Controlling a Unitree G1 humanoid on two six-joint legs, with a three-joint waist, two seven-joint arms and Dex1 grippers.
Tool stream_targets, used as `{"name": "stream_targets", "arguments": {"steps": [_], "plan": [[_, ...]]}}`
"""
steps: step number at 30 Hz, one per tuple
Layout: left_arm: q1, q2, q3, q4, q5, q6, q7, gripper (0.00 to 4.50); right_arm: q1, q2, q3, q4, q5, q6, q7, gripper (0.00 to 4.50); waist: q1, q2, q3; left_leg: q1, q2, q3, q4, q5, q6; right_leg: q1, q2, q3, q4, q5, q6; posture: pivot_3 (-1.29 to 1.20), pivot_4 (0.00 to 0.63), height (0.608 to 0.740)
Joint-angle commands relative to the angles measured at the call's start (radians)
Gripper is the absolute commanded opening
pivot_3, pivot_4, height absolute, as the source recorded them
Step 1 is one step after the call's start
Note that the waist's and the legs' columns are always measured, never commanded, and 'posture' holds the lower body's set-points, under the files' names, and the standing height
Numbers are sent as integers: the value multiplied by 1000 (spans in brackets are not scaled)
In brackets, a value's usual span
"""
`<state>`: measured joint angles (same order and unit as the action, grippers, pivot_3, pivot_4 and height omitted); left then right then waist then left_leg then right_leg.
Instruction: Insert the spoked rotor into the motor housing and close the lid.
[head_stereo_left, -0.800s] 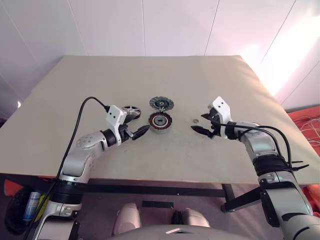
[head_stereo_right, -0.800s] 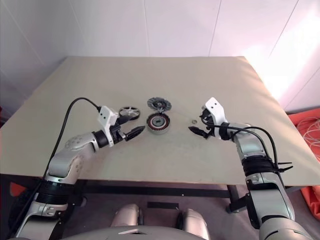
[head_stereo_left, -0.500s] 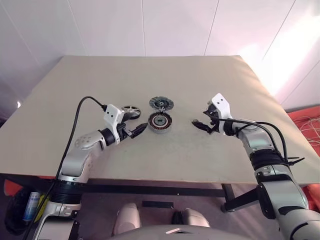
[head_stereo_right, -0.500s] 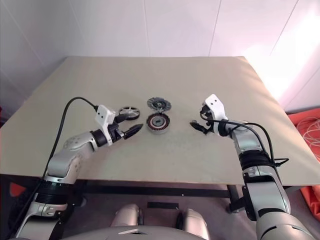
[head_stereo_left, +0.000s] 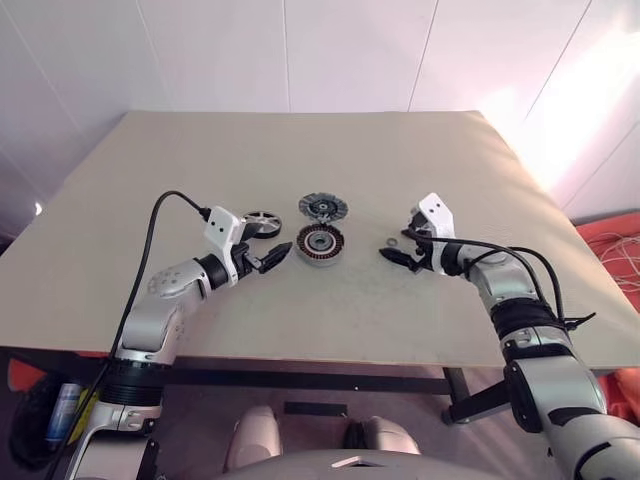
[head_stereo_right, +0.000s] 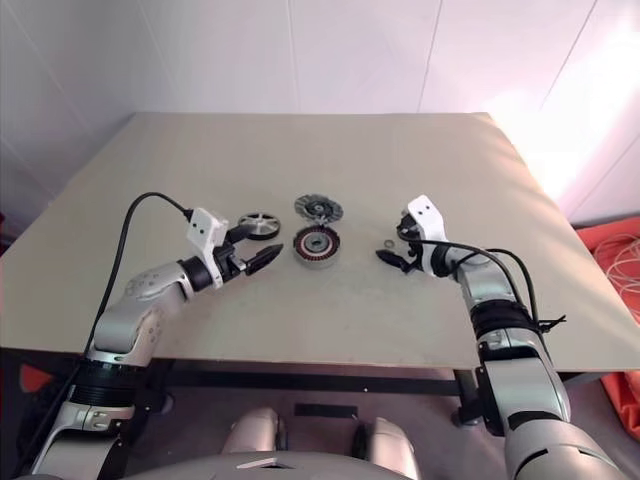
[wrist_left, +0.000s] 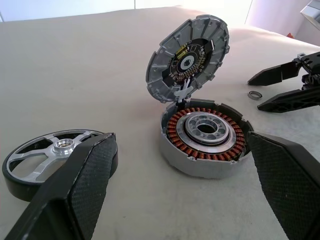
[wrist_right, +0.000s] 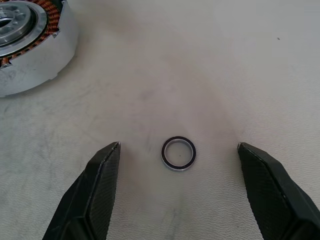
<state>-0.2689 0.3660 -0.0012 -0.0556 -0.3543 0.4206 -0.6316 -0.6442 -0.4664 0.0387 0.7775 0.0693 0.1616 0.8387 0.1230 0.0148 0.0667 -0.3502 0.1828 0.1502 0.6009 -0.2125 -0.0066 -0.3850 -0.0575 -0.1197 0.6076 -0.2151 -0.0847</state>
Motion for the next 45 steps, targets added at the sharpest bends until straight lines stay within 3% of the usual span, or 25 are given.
{"name": "stream_targets", "arguments": {"steps": [1,9,21,26,35,45], "plan": [[-8,8,17,-28,3,-25,3,4500,-26,2,-19,13,7,-17,-6,3319,0,0,0,0,0,0,0,0,0,0,0,0,0,0,0,0,0,740],[-17,14,19,-20,10,-32,3,4500,-26,2,-20,23,0,-26,-9,626,0,0,0,0,0,0,0,0,0,0,0,0,0,0,0,0,0,740],[-17,22,36,-7,14,-47,16,4500,-32,34,-26,-79,32,-1,9,616,-3,0,0,0,0,0,0,0,0,-1,0,0,0,0,0,0,0,740],[-18,31,44,1,15,-52,17,4500,-11,77,-9,-281,82,104,54,616,-1,1,0,-1,1,0,0,0,0,-1,0,0,0,0,0,0,0,740],[-22,37,54,11,44,-64,40,4500,93,105,177,-645,129,290,196,616,2,0,0,-1,1,0,0,0,0,-1,0,0,0,-3,5,0,0,740],[-13,48,49,2,57,-75,31,4500,-78,218,195,-347,54,151,98,616,-3,0,0,1,1,0,0,1,-3,0,0,0,0,-3,6,0,0,740]]}}
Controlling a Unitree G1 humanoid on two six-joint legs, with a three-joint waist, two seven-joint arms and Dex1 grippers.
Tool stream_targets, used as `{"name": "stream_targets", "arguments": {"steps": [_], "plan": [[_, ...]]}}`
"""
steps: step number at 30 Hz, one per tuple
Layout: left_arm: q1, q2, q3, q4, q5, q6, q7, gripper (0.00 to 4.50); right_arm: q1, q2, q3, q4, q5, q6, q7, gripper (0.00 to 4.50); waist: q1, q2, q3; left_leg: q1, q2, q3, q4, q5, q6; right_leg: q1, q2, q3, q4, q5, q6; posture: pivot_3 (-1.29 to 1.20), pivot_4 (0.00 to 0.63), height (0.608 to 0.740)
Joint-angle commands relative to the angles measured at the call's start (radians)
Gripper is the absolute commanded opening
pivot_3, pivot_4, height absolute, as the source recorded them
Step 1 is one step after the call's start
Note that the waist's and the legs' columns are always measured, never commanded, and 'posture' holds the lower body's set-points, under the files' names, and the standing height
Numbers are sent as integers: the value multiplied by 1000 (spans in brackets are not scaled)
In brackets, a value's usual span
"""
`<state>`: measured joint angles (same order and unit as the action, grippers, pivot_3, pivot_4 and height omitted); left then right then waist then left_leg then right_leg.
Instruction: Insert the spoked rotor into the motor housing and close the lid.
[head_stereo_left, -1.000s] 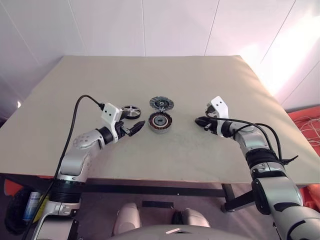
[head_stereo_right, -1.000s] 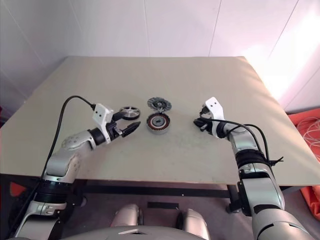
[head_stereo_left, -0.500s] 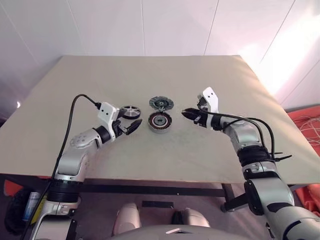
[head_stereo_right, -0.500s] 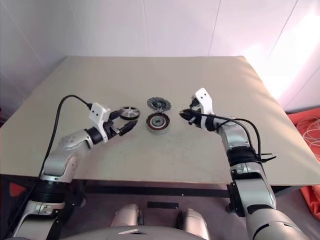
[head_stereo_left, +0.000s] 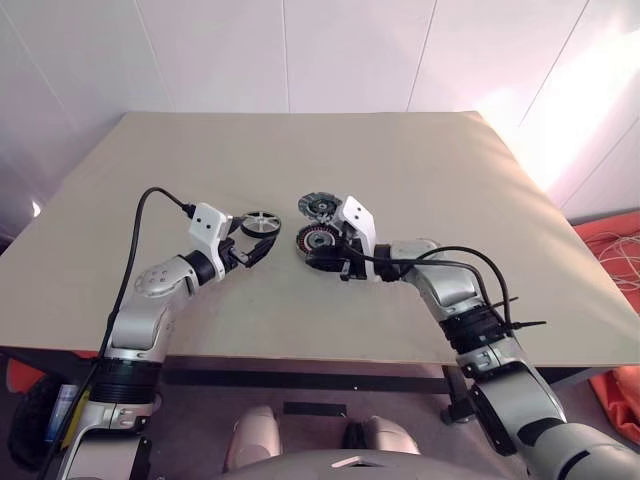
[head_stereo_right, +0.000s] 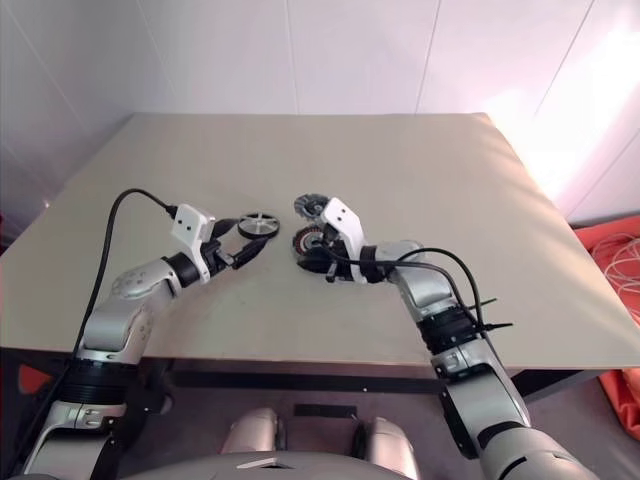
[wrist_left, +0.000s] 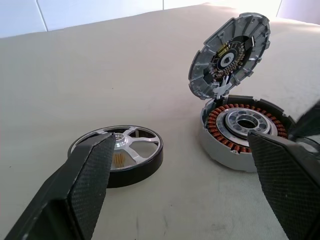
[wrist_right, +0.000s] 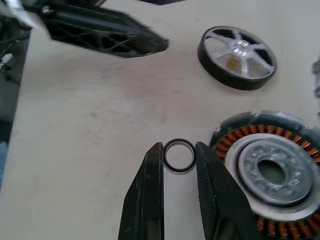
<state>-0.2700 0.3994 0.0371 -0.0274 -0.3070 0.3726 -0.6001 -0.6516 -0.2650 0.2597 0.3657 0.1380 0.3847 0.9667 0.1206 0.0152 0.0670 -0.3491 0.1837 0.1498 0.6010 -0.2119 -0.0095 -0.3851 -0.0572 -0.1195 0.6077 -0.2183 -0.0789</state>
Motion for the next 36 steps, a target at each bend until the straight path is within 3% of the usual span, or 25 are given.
{"name": "stream_targets", "arguments": {"steps": [1,13,36], "plan": [[-11,15,11,-29,11,-28,0,4500,-91,20,-32,98,-17,-89,-36,616,0,0,0,0,0,0,0,0,0,0,0,0,0,0,0,0,0,740],[4,21,21,-41,8,-27,7,4500,-171,21,-46,356,-62,-224,-48,616,-1,0,0,-3,0,0,0,0,0,-1,0,0,0,4,-7,0,0,740],[3,17,21,-35,7,-27,9,4500,-176,19,-61,416,-106,-222,-41,616,-1,0,0,-1,0,0,0,-1,1,-1,0,0,1,4,-7,0,0,740]]}}
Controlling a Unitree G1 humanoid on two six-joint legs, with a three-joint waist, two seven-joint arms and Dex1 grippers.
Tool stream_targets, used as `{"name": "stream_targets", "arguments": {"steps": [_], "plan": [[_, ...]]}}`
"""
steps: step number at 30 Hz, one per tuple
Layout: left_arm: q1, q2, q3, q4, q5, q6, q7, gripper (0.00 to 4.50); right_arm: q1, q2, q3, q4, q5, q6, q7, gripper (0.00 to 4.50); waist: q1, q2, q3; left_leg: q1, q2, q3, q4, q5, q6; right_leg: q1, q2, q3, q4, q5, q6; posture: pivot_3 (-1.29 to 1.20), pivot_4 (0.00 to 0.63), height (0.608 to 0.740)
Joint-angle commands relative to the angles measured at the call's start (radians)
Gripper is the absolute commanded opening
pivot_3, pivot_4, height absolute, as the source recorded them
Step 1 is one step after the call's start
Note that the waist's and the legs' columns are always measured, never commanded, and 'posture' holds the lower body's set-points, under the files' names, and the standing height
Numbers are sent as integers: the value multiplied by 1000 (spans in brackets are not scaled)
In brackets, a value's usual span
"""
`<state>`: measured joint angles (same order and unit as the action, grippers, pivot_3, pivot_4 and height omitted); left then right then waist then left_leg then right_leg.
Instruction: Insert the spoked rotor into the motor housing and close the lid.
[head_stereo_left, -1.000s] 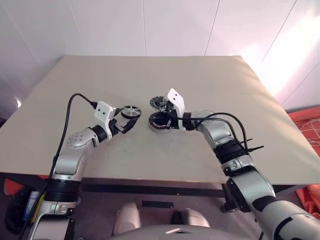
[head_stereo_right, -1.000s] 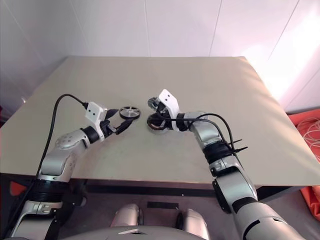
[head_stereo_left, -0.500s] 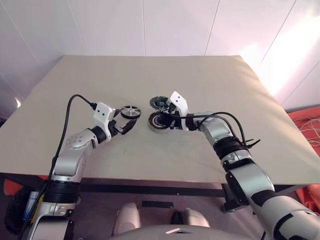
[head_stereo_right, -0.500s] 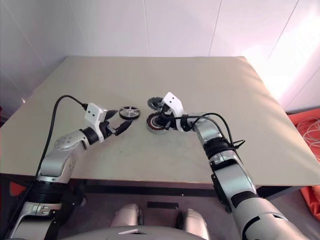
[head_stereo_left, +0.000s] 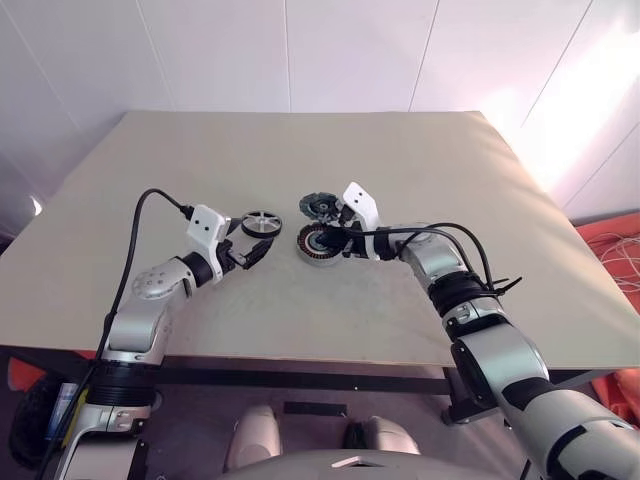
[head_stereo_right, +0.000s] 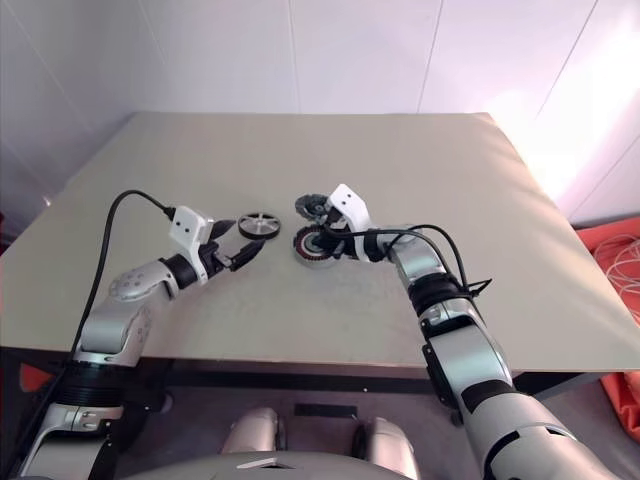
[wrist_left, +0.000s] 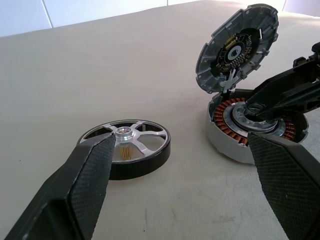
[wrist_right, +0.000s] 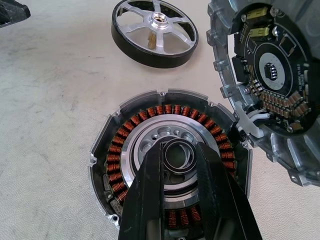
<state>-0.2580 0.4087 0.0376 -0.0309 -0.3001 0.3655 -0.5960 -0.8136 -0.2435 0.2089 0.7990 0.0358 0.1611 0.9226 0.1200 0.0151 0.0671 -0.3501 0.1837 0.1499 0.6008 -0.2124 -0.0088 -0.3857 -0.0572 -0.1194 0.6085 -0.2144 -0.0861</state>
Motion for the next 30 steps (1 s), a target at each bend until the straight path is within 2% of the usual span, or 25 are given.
{"name": "stream_targets", "arguments": {"steps": [1,7,16,19,30], "plan": [[-8,7,21,-31,0,-20,6,4500,-14,-3,-11,-18,-3,2,3,616,0,0,0,0,0,0,0,0,0,0,0,0,0,0,0,0,0,740],[-9,6,20,-29,0,-21,6,4500,-14,-5,-11,-23,-2,12,15,616,0,0,0,0,0,0,0,0,0,0,0,0,0,0,0,0,0,740],[-10,4,21,-26,1,-20,10,4500,-14,0,-13,-35,-9,14,8,3688,1,0,0,0,0,0,0,0,0,0,0,0,0,0,0,0,0,740],[-7,4,21,-28,0,-20,12,4500,-16,1,-20,-44,-5,15,6,4473,1,0,0,0,0,0,0,0,0,0,0,0,0,0,0,0,0,740],[1,6,20,-31,-1,-20,14,4500,43,-33,-42,-233,33,113,28,4473,1,0,0,-1,0,0,0,0,0,-1,0,0,0,0,0,0,0,740]]}}
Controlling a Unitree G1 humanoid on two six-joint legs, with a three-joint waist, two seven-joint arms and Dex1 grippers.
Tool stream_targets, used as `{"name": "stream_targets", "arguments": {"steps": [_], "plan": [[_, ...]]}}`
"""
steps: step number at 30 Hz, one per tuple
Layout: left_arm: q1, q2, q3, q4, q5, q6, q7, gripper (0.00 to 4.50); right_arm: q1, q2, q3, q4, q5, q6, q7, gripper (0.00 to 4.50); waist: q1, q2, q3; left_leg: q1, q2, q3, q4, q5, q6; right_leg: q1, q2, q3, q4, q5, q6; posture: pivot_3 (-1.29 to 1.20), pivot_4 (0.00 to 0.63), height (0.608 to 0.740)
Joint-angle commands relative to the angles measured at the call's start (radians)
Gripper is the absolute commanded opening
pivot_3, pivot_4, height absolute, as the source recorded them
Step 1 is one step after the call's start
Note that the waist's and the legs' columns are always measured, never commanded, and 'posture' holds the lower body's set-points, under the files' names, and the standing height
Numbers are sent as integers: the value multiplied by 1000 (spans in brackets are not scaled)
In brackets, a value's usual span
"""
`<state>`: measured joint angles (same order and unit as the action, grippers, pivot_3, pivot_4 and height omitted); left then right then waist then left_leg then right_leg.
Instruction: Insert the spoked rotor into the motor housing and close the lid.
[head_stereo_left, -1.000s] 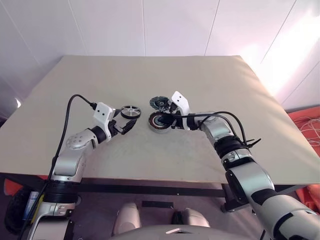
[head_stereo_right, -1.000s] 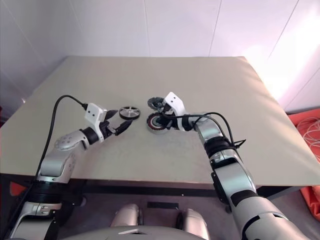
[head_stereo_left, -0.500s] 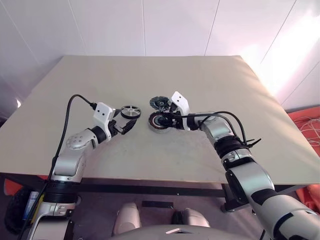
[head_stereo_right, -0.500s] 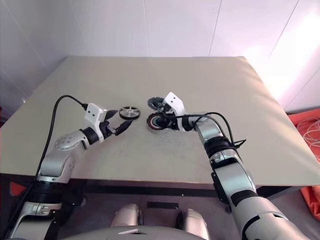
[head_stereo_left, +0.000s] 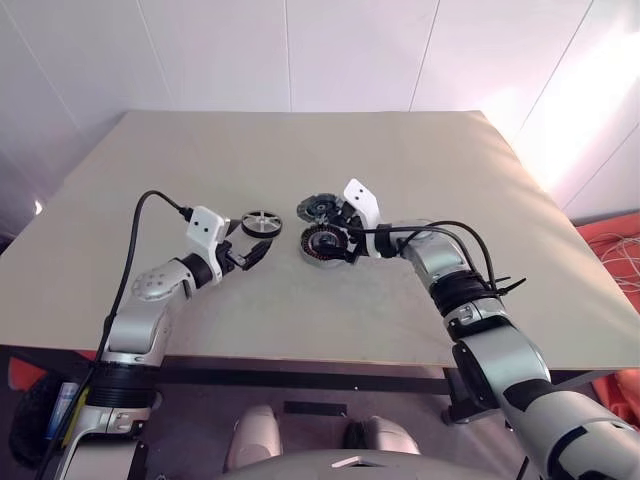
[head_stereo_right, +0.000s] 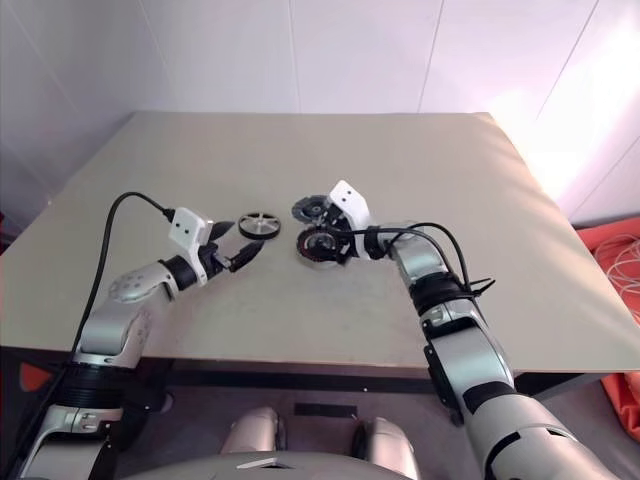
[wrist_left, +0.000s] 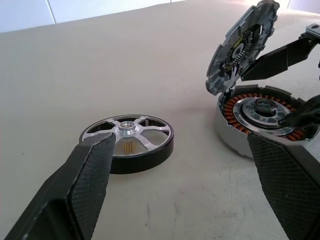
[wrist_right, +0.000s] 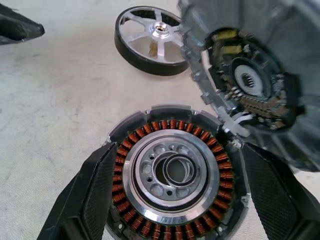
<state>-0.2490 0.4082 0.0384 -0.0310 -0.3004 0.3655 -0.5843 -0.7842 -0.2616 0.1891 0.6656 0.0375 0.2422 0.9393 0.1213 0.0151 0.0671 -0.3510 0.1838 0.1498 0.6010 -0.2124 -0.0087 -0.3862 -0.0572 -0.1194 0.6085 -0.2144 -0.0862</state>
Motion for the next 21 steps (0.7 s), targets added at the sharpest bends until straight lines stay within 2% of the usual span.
{"name": "stream_targets", "arguments": {"steps": [1,2,5,14,20,21], "plan": [[-8,6,20,-31,-1,-20,2,4500,26,-21,-23,-130,36,47,14,4473,1,0,0,0,0,0,0,0,0,0,0,0,0,0,0,0,0,740],[-9,6,19,-30,-1,-21,2,4500,37,-26,-26,-156,42,63,16,4473,1,0,0,0,0,0,0,0,0,0,0,0,0,0,0,0,0,740],[-10,5,18,-26,0,-23,1,4500,63,-41,-30,-203,52,93,21,3902,0,0,0,0,0,0,0,0,0,0,0,0,0,0,0,0,0,740],[-24,3,9,-9,5,-31,-5,4500,50,-39,-16,-151,20,98,-42,804,0,0,0,1,0,0,0,0,0,1,0,0,0,-1,3,0,0,740],[-25,3,7,-10,10,-34,-6,4500,-2,-14,-10,-54,2,58,-65,804,-1,0,0,1,0,0,0,0,0,0,0,0,0,0,0,0,0,740],[-24,3,7,-12,10,-33,-5,4500,-12,-9,-10,-35,-2,50,-70,448,-1,0,0,1,0,0,0,0,0,0,0,0,0,0,0,0,0,740]]}}
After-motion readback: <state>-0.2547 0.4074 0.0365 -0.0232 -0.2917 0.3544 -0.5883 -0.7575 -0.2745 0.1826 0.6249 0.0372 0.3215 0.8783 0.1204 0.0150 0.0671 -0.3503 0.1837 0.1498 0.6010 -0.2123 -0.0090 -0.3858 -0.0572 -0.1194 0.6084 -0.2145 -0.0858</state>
